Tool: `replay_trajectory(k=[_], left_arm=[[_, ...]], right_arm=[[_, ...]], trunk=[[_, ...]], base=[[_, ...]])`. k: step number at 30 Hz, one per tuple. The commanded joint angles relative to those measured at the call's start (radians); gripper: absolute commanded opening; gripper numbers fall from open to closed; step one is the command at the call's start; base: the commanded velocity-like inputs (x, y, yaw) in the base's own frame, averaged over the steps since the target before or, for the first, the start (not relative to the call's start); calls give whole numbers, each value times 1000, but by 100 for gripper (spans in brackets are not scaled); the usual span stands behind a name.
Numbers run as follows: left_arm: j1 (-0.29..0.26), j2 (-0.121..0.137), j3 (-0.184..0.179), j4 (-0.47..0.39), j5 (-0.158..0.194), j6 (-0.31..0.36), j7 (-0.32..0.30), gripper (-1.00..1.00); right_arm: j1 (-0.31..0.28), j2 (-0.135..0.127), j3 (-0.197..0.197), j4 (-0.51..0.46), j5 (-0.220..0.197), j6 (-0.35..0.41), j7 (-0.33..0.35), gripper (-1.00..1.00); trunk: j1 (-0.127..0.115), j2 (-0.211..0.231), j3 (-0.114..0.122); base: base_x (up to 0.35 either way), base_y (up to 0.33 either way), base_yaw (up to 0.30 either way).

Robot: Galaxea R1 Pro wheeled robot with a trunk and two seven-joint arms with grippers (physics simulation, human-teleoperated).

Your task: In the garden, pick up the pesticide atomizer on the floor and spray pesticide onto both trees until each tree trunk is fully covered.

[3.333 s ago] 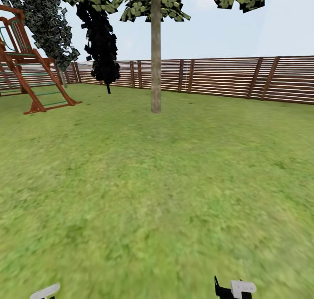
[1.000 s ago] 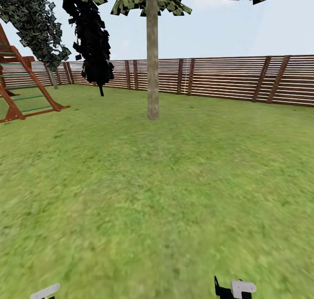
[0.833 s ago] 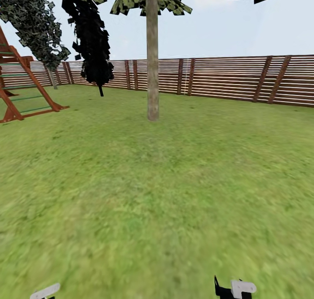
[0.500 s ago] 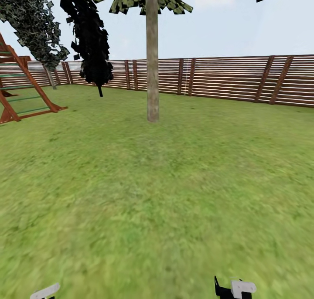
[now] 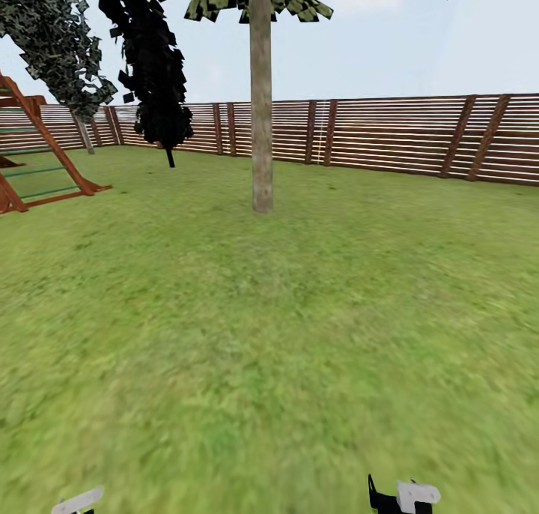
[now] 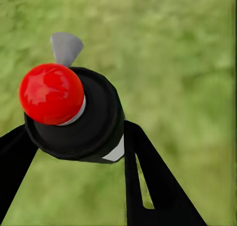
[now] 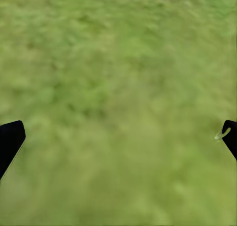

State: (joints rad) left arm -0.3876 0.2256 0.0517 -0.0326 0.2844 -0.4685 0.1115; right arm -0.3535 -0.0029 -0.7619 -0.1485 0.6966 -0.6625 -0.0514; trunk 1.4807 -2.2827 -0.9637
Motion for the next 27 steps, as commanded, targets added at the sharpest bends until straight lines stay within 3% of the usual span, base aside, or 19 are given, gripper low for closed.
replay_trajectory(k=[1, 27], left_arm=[[-1, 0, 4, 0, -2, -3, 1, -100], [-1, 0, 4, 0, -2, -2, 1, -100]], right_arm=[[-1, 0, -5, 1, 11, -3, -5, 100], [-1, 0, -5, 2, 11, -3, -6, 100]], trunk=[[0, 0, -1], [0, 0, -1]], base=[[340, 0, 0], [340, 0, 0]])
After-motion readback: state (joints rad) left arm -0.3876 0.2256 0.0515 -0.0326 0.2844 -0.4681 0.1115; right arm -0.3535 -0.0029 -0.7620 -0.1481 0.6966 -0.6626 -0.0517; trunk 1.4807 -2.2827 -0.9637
